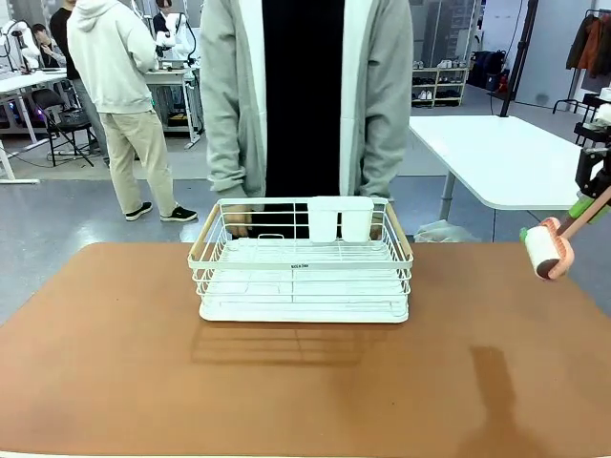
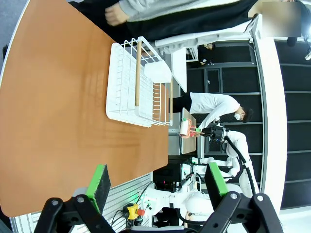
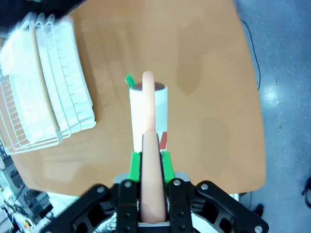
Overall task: Clean the table.
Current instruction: Place the Lint Roller down when the Dish drying rack is positioned in the middle of the table.
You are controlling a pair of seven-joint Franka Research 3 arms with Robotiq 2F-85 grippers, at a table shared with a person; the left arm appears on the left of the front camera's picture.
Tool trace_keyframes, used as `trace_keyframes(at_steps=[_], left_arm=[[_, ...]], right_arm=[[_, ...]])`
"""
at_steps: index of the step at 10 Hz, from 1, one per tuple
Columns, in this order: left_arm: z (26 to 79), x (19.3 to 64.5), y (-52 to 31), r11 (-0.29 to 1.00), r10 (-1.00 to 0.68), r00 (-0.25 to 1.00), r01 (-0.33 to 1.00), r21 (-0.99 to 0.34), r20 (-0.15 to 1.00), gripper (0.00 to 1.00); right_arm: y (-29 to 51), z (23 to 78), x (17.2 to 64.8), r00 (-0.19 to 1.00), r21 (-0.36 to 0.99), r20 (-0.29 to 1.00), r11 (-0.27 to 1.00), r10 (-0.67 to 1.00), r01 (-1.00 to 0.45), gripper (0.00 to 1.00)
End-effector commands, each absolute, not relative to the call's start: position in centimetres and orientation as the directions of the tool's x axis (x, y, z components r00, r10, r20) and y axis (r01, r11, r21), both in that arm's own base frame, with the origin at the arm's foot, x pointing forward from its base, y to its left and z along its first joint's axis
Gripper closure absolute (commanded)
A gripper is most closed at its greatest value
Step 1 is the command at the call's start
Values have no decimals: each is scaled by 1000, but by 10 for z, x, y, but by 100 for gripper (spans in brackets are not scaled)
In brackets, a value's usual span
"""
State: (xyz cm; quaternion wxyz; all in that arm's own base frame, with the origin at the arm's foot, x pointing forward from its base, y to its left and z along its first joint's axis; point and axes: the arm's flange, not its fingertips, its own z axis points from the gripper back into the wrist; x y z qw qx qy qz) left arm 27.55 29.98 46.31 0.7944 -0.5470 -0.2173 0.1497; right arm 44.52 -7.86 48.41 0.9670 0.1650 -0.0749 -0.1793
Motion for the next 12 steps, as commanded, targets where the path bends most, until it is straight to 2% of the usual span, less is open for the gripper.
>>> trace_keyframes(at_steps=[1,2,3,5,8,12], left_arm=[[465,273,300,345,473,857,30,-938,202,0],[465,273,300,345,473,857,30,-938,202,0],[465,273,300,345,473,857,30,-938,202,0],[465,273,300,345,473,857,30,-938,202,0],[465,273,300,345,473,857,30,-938,202,0],[465,273,300,345,473,857,30,-938,202,0]], right_arm=[[-58,477,450,692,342,7,652,-722,677,79],[-55,471,453,562,340,29,537,-826,772,79],[-54,470,455,478,376,-7,441,-878,815,79],[-46,451,464,301,481,-7,261,-954,837,79],[-40,405,477,272,521,-99,183,-957,834,79],[-26,356,489,258,542,-82,174,-963,822,79]])
